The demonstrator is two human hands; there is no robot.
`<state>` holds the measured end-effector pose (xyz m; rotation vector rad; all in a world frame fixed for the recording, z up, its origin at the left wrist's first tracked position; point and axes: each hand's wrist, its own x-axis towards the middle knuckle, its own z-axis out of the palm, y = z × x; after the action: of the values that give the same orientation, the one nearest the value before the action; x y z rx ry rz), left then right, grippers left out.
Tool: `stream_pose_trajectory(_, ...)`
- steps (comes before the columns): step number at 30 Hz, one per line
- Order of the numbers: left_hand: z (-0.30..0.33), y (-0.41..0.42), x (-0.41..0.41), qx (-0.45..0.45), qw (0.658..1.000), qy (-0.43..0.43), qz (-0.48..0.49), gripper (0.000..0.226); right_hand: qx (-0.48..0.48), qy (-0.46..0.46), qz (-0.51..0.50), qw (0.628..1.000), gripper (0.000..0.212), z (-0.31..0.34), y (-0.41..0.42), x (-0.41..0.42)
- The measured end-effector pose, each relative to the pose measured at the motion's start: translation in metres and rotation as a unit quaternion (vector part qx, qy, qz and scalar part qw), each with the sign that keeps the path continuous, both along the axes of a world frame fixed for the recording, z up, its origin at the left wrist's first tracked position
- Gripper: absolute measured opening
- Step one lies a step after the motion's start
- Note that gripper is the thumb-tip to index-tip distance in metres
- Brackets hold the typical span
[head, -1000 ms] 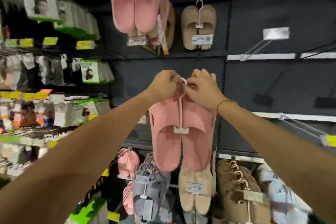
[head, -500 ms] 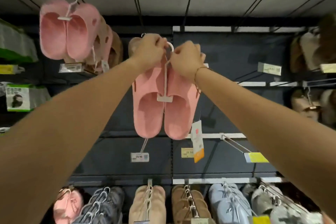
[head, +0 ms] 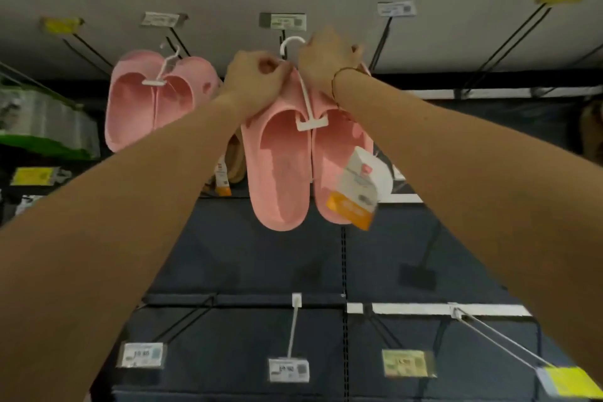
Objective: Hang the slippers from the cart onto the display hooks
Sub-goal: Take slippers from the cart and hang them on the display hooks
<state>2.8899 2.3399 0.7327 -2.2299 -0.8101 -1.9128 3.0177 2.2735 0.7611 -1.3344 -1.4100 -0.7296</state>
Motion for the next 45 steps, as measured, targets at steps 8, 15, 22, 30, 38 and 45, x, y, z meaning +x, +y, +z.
stream_pose_trajectory(8, 0.055, 0.071, -0.019, -0.02, 0.994, 0.05, 0.096, 0.047, 0.052, 0.05, 0.02, 0.997, 0.023, 0.05, 0.084, -0.013)
stream_pose_trajectory(15, 0.1, 0.125, -0.021, -0.003, 0.984, 0.103, 0.146, 0.063, 0.071, 0.116, 0.103, 0.985, 0.024, 0.089, 0.14, -0.014)
stream_pose_trajectory(22, 0.114, 0.17, -0.006, -0.007, 0.986, 0.124, 0.11, 0.066, 0.071, 0.165, 0.143, 0.973, 0.028, 0.103, 0.191, 0.007)
stream_pose_trajectory(30, 0.12, 0.204, 0.012, 0.013, 0.98, 0.149, 0.13, 0.054, 0.081, 0.13, 0.141, 0.978, 0.026, 0.116, 0.233, 0.022)
stream_pose_trajectory(38, 0.089, 0.275, 0.035, -0.073, 0.955, 0.185, 0.219, 0.051, 0.018, 0.108, 0.092, 0.99, 0.035, 0.094, 0.312, 0.05)
stream_pose_trajectory(45, 0.057, 0.337, 0.051, -0.136, 0.942, 0.202, 0.233, 0.058, -0.027, 0.044, 0.038, 0.998, 0.024, 0.062, 0.362, 0.071)
